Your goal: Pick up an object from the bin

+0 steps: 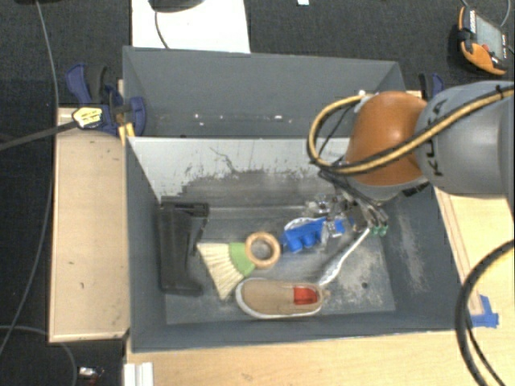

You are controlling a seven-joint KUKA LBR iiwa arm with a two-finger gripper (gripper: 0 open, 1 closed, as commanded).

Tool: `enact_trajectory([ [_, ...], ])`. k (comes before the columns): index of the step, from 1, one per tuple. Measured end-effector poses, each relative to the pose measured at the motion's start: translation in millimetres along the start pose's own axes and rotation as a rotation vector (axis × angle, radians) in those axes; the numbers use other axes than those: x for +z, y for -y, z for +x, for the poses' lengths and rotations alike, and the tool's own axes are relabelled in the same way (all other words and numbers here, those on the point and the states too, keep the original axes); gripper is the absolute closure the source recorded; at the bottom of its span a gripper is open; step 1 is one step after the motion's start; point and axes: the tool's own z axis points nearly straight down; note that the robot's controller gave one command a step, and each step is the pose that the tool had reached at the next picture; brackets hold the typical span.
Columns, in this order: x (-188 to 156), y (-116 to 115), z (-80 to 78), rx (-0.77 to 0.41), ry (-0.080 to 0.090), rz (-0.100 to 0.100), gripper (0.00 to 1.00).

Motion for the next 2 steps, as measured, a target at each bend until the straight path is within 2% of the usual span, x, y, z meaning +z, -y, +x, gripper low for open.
enact_trajectory([
  [1, -37.2, 0.6, -2.7, 0.001, 0.011, 0.002, 1.00],
  [2, -50.7, 0.3, -2.1, 0.002, 0.010, 0.002, 1.00],
])
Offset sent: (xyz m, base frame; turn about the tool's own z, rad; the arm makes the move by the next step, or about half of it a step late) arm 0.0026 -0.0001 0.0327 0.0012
